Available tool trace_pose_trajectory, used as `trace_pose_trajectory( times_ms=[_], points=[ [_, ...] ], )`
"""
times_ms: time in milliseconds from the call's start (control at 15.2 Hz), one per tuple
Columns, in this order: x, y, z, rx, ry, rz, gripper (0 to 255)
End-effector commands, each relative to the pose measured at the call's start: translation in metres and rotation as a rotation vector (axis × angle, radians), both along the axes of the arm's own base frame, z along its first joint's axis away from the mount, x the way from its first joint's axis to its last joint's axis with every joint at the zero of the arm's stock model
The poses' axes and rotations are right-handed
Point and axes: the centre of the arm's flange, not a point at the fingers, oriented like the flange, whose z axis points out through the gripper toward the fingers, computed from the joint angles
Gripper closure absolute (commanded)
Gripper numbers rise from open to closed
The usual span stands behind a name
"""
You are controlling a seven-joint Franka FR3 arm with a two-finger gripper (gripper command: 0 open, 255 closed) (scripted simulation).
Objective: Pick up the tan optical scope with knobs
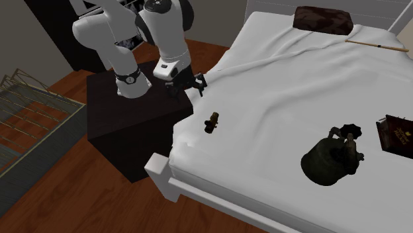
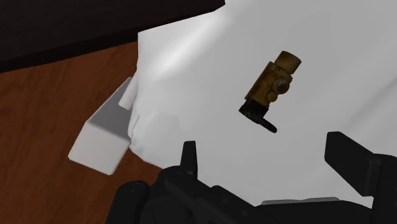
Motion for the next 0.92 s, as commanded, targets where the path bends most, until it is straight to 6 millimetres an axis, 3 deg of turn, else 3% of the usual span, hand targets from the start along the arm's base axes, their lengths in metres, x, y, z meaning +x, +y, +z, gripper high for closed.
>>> trace_pose_trajectory(
  times_ms=[0,528,858],
  points=[
    [0.002,0.015,-0.022,0.012,0.001,-0.014,0],
    [0.018,0.077,-0.101,0.057,0.012,-0.061,0],
    [0.020,0.082,-0.128,0.061,0.013,-0.064,0]
  ],
)
